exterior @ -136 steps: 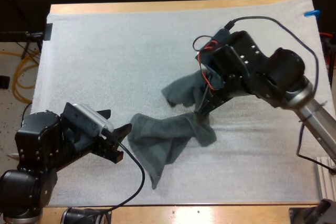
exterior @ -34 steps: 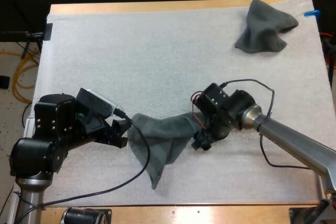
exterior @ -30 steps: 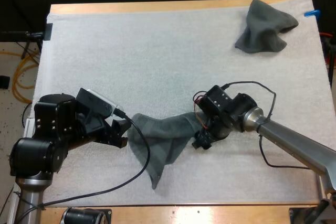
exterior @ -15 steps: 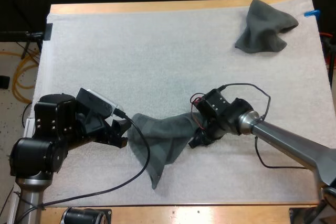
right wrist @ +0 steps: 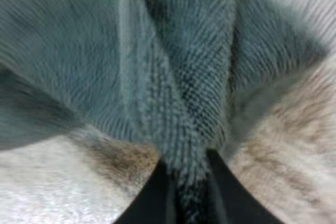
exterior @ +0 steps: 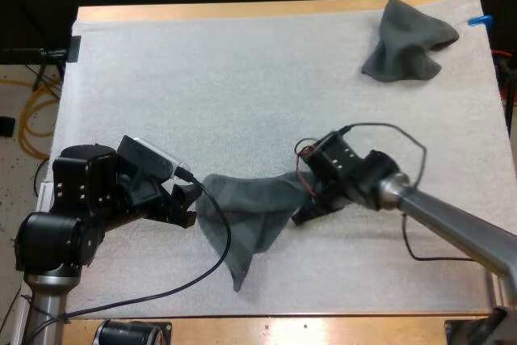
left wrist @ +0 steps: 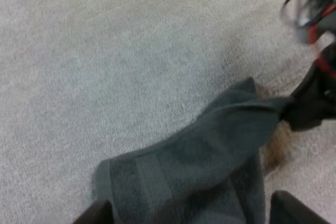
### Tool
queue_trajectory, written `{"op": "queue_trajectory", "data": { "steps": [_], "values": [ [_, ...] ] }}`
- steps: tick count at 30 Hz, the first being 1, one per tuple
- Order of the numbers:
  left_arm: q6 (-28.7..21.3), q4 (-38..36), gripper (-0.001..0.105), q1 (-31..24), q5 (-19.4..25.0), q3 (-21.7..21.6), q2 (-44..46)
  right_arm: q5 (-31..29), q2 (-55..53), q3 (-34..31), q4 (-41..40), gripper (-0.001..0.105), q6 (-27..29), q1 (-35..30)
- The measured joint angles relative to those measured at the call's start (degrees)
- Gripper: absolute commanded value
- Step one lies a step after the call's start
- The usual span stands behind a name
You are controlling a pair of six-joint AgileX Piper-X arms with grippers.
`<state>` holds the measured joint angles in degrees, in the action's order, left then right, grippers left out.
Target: Pick towel from pile fold and stack
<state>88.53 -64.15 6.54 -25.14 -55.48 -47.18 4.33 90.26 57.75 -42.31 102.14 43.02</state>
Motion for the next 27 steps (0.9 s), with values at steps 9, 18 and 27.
{"op": "queue_trajectory", "data": {
  "steps": [9,18,27],
  "values": [
    [0.0,0.0,0.059,0.0,0.0,0.0,0.0,-15.1,-13.3,9.2,2.8,0.001,4.7,-7.4],
    [0.0,0.0,0.059,0.0,0.0,0.0,0.0,-17.0,-14.0,20.6,1.7,0.001,5.4,-14.9],
    [0.0,0.0,0.059,0.0,-3.2,0.0,0.0,-7.7,-7.5,17.1,-2.6,0.023,-2.7,-6.7]
  ]
}}
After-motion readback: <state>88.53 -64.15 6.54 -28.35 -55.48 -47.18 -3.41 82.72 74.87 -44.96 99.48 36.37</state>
